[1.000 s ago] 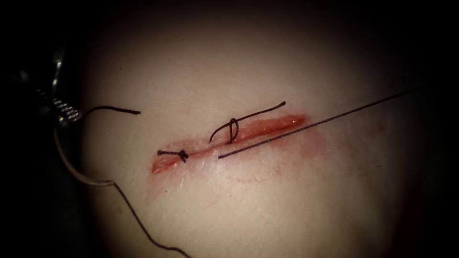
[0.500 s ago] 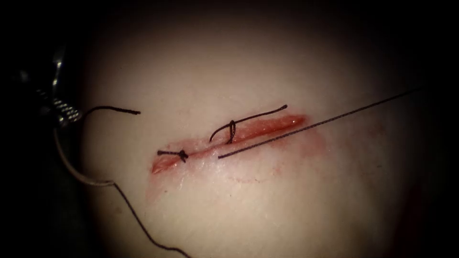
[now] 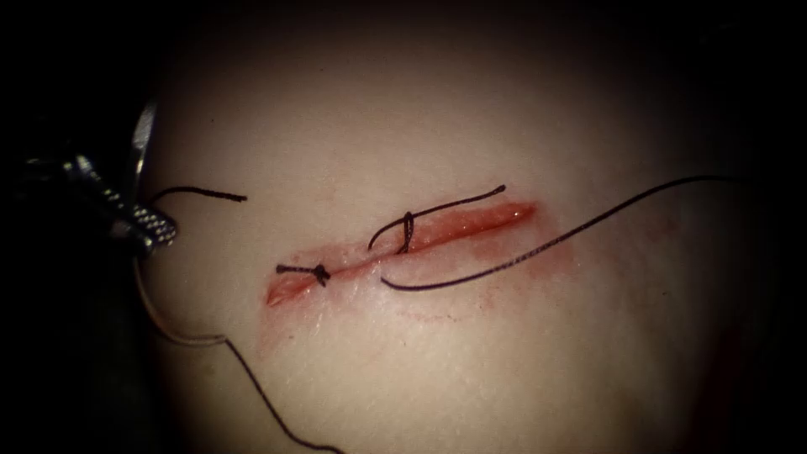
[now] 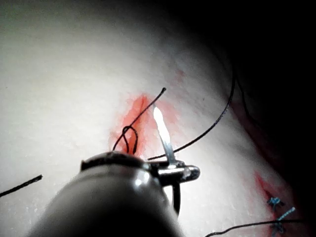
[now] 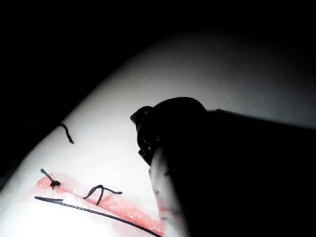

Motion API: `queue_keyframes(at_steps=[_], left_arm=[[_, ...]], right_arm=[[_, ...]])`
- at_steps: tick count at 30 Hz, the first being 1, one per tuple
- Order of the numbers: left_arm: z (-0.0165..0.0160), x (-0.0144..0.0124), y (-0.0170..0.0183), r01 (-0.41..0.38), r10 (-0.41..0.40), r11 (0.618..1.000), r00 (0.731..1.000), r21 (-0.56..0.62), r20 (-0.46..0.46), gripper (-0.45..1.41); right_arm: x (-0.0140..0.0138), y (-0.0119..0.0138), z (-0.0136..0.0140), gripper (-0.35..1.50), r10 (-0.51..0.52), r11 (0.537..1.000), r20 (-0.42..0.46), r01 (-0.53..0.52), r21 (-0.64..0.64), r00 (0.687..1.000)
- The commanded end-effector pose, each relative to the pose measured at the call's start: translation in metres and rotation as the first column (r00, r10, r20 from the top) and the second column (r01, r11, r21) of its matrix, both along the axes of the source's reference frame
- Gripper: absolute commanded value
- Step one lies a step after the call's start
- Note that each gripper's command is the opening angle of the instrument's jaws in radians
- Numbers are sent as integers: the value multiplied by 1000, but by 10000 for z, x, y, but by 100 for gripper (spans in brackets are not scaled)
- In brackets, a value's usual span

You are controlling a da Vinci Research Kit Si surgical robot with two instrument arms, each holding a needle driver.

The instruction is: Wound Closure

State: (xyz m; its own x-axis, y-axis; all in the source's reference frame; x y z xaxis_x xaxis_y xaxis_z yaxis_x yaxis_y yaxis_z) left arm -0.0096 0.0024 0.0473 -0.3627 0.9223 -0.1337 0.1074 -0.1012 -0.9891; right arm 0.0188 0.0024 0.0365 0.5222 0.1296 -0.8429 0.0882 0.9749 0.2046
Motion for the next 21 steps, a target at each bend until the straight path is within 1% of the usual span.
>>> queue_keyframes(at_steps=[1, 2, 4, 5, 8, 9, 10, 11, 14, 17, 18, 19, 21], left_arm=[[5, -5, -1, -4, 4, 1000, 1000, 2, 2, -45], [5, -4, -1, -5, 5, 1000, 1000, 2, 3, -45], [5, -4, -1, -6, 6, 1000, 1000, 3, 4, -45], [5, -5, -1, -7, 7, 1000, 1000, 3, 4, -45], [4, -5, -1, -7, 7, 1000, 1000, 3, 4, -45], [4, -5, -1, -7, 7, 1000, 1000, 3, 4, -45], [4, -5, -1, -8, 8, 1000, 1000, 3, 4, -45], [4, -5, -1, -8, 8, 1000, 1000, 3, 5, -45], [4, -5, -1, -9, 9, 1000, 1000, 3, 5, -45], [4, -6, -2, -9, 9, 1000, 1000, 3, 5, -45], [4, -6, -2, -10, 10, 1000, 1000, 2, 3, -45], [5, -6, -2, -11, 11, 1000, 1000, 6, 0, -45], [5, -6, -2, -11, 11, 1000, 1000, 6, 1, -45]], right_arm=[[38, 6, 12, -35, -31, 1000, -34, 31, -4, 999], [63, 5, 31, -35, -88, 996, -92, 90, 19, 992], [81, -3, 54, -35, -153, 988, -140, 156, 11, 978], [94, -12, 76, -35, -178, 983, -148, 182, 9, 973], [113, -31, 112, -35, -226, 973, -158, 230, 3, 961], [125, -43, 138, -35, -265, 963, -174, 270, 8, 948], [129, -47, 148, -35, -286, 956, -189, 294, 15, 940], [133, -58, 168, -35, -318, 940, -218, 337, 55, 923], [136, -73, 188, -35, -371, 915, -226, 397, 80, 901], [144, -91, 202, -35, -376, 898, -238, 416, 146, 895], [149, -100, 209, -35, -368, 894, -262, 417, 164, 892], [155, -112, 217, -35, -372, 880, -290, 434, 191, 882], [161, -120, 224, -35, -384, 878, -290, 444, 179, 877]])
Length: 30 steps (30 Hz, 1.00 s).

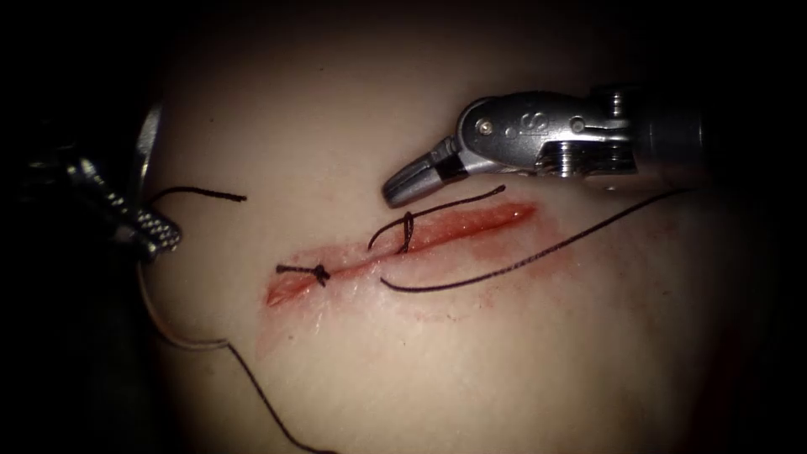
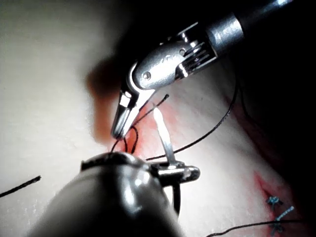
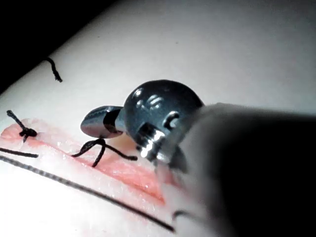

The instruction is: Wound Closure

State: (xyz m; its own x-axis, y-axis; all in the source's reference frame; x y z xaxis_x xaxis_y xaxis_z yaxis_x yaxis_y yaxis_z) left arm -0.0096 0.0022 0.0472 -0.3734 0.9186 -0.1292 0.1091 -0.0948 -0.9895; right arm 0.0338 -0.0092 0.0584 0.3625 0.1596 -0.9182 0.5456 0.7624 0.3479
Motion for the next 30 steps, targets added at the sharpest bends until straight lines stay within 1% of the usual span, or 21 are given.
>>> queue_keyframes(at_steps=[1, 5, 7, 8, 9, 13, 16, 20, 21, 24, 25, 26, 30], left_arm=[[6, -5, -1, 0, 0, 1000, 1000, 1, 0, -45], [6, -6, -1, 0, 0, 1000, 1000, 1, 0, -45], [6, -6, -1, 0, 0, 1000, 1000, 1, 0, -45], [6, -5, -1, -1, 1, 1000, 1000, 1, 1, -45], [6, -5, -1, -1, 1, 1000, 1000, 1, 1, -45], [6, -5, -2, -1, 1, 1000, 1000, 1, 1, -45], [5, -6, -2, -2, 2, 1000, 1000, 1, 1, -45], [4, -6, -2, -3, 2, 1000, 1000, 2, 2, -45], [4, -6, -2, -7, 7, 1000, 1000, 2, 4, -45], [4, -7, -2, -9, 9, 1000, 1000, 2, 5, -45], [5, -7, -2, -10, 10, 1000, 1000, 2, 6, -45], [5, -7, -2, -12, 11, 1000, 1000, 2, 7, -45], [4, -7, -2, -14, 13, 1000, 1000, 2, 8, -45]], right_arm=[[15, -6, 8, -35, -4, 1000, -6, 4, -14, 1000], [28, -9, 19, -35, -20, 999, -13, 19, -36, 1000], [32, -10, 22, -35, -32, 999, -6, 31, -41, 999], [34, -9, 23, -35, -24, 998, 16, 25, -62, 1000], [34, -9, 24, -35, -13, 998, 15, 14, -66, 1000], [31, -4, 24, -35, -20, 997, 34, 23, -74, 999], [21, 6, 19, -35, -40, 995, 63, 45, -84, 997], [8, 9, 17, -35, -64, 992, 92, 73, -100, 994], [4, 8, 20, -35, -74, 990, 106, 86, -110, 992], [4, 2, 25, -35, -99, 988, 109, 111, -109, 989], [6, -2, 28, -35, -120, 985, 115, 132, -108, 986], [10, -9, 33, -35, -167, 979, 114, 179, -98, 979], [13, -21, 37, -35, -222, 966, 96, 232, -110, 970]])
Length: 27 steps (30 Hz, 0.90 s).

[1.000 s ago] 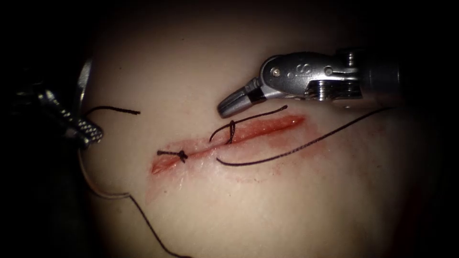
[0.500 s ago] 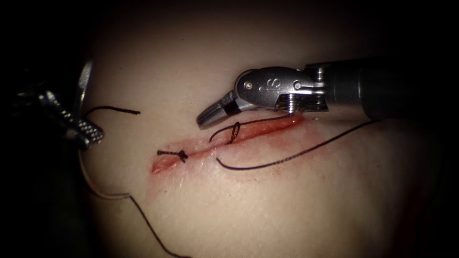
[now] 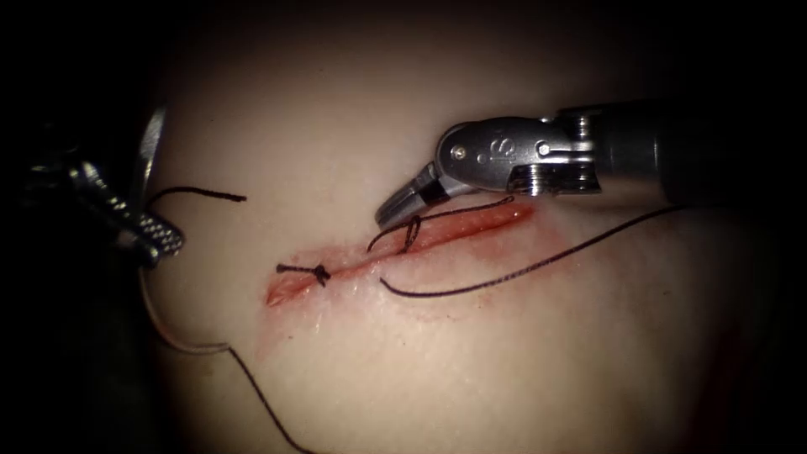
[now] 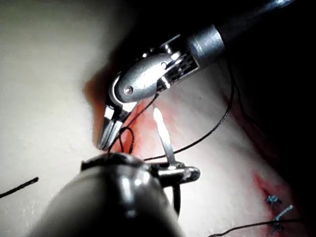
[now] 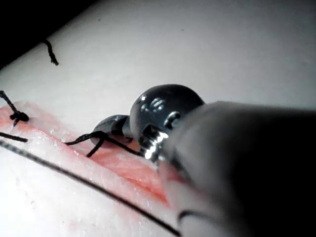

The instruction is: Wound Closure

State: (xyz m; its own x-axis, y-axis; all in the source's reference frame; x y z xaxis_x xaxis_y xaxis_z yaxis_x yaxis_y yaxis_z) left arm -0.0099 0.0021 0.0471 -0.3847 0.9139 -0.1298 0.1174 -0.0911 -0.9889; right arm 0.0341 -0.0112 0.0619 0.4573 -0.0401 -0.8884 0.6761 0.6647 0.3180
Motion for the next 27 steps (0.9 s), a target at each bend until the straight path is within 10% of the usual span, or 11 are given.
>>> queue_keyframes(at_steps=[1, 17, 27], left_arm=[[5, -5, -1, 0, 0, 1000, 1000, 0, 1, -45], [4, -6, -1, -3, 3, 1000, 1000, 1, 3, -45], [3, -5, -1, -5, 5, 1000, 1000, 2, 4, -45]], right_arm=[[10, -2, 2, -35, -19, 1000, -11, 19, -1, 1000], [3, -11, -17, -35, -103, 989, -36, 106, 99, 994], [36, -23, -8, -35, 139, 985, -105, -126, 118, 985]])
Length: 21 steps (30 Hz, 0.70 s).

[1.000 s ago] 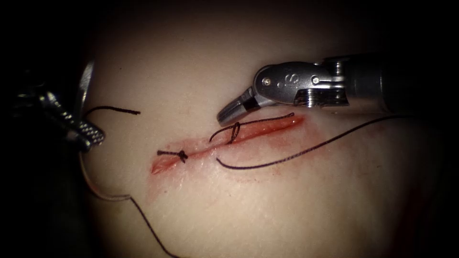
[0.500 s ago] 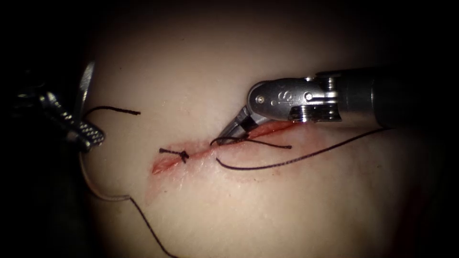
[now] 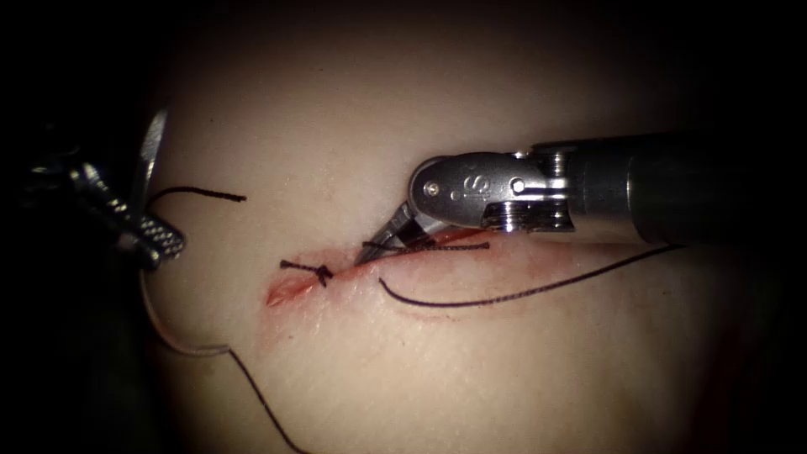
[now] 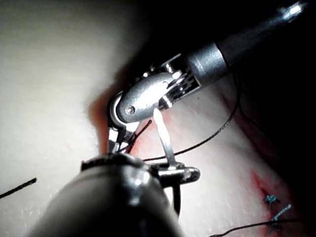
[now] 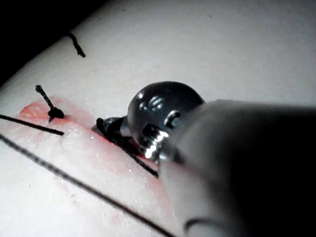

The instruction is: Wound Closure

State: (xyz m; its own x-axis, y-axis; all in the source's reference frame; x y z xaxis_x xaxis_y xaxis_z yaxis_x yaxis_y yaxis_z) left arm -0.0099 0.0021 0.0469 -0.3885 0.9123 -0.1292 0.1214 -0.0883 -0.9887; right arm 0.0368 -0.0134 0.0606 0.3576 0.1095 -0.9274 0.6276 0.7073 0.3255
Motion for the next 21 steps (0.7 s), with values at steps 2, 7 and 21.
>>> queue_keyframes(at_steps=[2, 7, 21], left_arm=[[5, -4, -1, 0, 0, 1000, 1000, 0, 0, -45], [5, -4, -1, -1, 1, 1000, 1000, 0, 1, -45], [5, -5, -2, -2, 2, 1000, 1000, 0, 1, -45]], right_arm=[[13, -2, 5, -35, 89, 996, -2, -89, -14, 996], [22, 4, 1, -35, 252, 967, 47, -251, -30, 967], [-48, 47, -11, -35, 266, 964, 161, -267, -19, 950]])
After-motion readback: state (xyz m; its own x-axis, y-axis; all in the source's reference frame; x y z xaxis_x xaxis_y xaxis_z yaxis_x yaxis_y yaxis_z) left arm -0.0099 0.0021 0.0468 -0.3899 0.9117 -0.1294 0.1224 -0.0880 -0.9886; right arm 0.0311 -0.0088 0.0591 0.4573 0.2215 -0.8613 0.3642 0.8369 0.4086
